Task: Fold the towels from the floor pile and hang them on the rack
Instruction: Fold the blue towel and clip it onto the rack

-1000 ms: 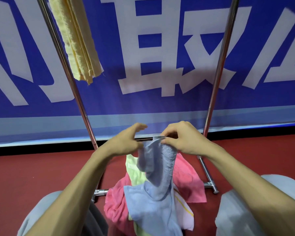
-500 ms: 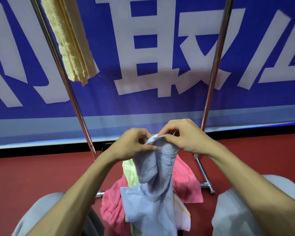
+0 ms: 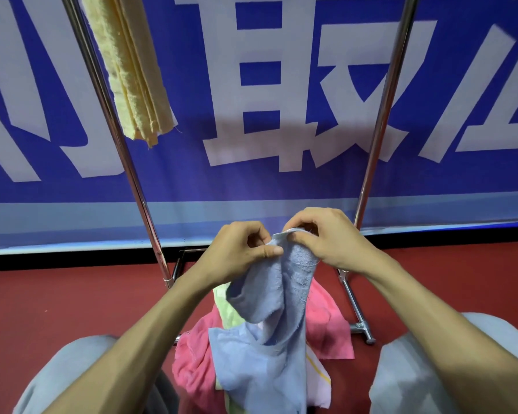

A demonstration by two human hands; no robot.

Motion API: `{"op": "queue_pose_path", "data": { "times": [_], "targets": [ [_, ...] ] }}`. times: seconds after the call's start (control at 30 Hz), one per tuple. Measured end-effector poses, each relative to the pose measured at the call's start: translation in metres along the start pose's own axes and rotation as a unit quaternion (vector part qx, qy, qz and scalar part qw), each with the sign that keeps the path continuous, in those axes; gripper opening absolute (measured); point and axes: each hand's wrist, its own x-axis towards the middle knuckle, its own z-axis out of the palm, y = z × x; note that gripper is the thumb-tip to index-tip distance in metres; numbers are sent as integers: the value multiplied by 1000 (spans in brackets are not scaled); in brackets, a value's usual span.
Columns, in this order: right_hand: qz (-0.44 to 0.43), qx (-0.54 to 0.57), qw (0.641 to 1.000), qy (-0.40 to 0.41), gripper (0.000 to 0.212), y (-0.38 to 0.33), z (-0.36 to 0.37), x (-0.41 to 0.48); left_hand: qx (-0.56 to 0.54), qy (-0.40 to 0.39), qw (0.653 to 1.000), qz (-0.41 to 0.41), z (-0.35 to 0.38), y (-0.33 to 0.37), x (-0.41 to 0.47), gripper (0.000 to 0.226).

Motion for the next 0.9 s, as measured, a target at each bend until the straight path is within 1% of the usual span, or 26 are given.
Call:
{"op": "queue_pose_path", "data": {
  "times": [0.1, 0.23, 0.37, 0.43, 0.5, 0.6, 0.67, 0.77, 0.83, 0.9],
  "targets": [
    [4, 15, 1000, 1, 9, -1, -1, 0, -1, -11, 1000, -7, 3, 0, 0, 20],
    [5, 9, 1000, 3, 2, 1, -2, 1, 8, 6, 1000, 1, 1, -1, -1, 19],
    [22, -27, 997, -67, 10, 4, 2, -2, 1, 30, 1000, 10, 0, -1, -2, 17],
    [27, -3, 998, -63, 9, 5, 4, -2, -8, 46, 999, 7, -1, 0, -1, 14],
    [36, 27, 998, -50, 2, 5, 2, 0, -33, 55, 998, 3, -4, 1, 0, 11],
    [51, 81, 993, -72, 12, 5, -2, 1, -67, 58, 996, -7, -7, 1, 0, 19],
    [61, 122, 987, -83, 14, 6, -3, 2, -80, 51, 995, -12, -10, 1, -1, 20],
    [81, 158, 982, -63, 8, 5, -4, 3, -103, 44, 994, -18, -13, 1, -1, 30],
    [88, 169, 981, -39, 10, 4, -5, 3, -109, 37, 993, -19, -15, 1, -1, 38],
    [90, 174, 980, -18, 14, 3, -5, 3, -114, 15, 993, -11, -15, 2, -1, 40]
  ]
}}
